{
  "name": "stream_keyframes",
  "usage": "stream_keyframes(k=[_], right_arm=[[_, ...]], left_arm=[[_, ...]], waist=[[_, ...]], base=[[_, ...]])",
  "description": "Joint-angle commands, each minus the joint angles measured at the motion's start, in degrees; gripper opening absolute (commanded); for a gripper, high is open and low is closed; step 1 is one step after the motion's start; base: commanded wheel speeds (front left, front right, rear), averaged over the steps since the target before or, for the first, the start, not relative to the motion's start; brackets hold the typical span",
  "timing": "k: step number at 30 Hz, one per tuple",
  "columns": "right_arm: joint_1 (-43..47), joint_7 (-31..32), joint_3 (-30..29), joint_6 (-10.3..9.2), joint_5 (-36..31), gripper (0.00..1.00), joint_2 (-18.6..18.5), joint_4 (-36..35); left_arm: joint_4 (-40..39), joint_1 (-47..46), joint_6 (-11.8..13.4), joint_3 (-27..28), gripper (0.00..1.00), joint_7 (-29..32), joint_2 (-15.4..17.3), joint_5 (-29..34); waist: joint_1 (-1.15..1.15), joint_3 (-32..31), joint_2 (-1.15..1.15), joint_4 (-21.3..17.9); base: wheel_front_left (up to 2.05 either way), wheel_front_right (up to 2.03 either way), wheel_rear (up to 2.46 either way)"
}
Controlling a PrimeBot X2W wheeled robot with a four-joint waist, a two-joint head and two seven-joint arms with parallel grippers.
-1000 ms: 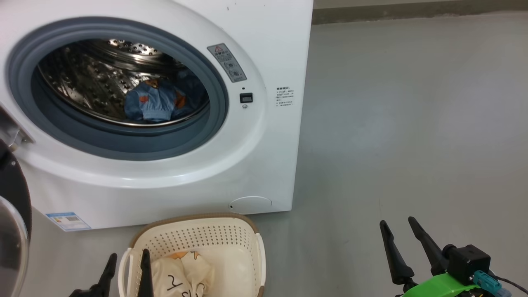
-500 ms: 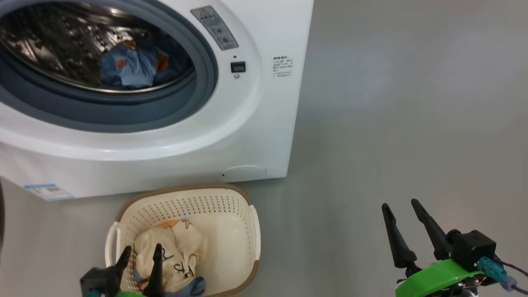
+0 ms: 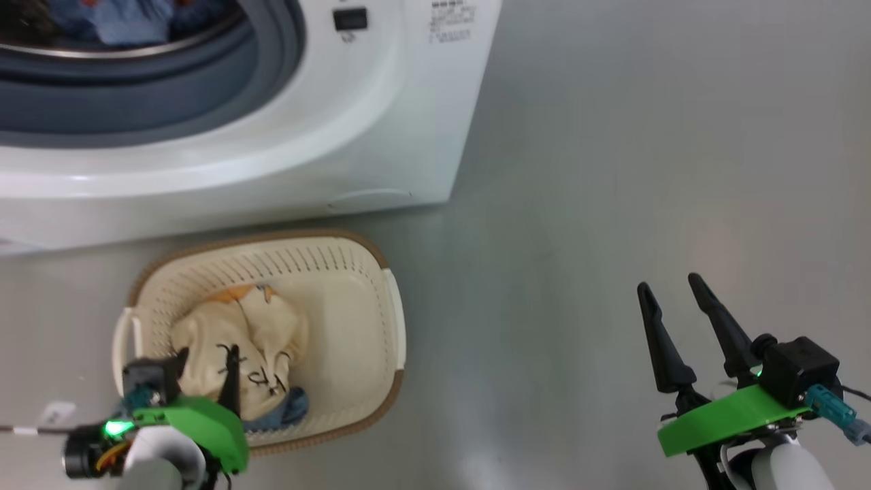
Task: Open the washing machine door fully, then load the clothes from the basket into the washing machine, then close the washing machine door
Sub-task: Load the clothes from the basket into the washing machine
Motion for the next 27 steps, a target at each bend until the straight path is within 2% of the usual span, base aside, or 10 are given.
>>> stream_keyframes(k=[1,15,27], right_arm=[[-0.7,-0.6,1.5,0.09,0.6,1.00,-0.5,-1.1],[-4.5,-2.3,2.4,0.09,1.7,1.00,-0.3,-0.4],[-7.3,-3.1,3.9,0.09,2.9,1.00,0.7,0.4]], left_arm=[[1.4,-2.1,-0.2,1.7,1.00,-0.4,2.2,0.6],[21.1,-17.5,0.6,3.7,1.00,5.5,4.9,-1.8],[28.6,-26.5,1.9,3.2,1.00,8.4,8.5,-1.7]], waist=[[0.00,5.9,0.00,-2.7],[0.00,16.1,0.00,-6.7],[0.00,23.1,0.00,-10.8]], base=[[0.00,0.00,0.00],[0.00,0.00,0.00],[0.00,0.00,0.00]])
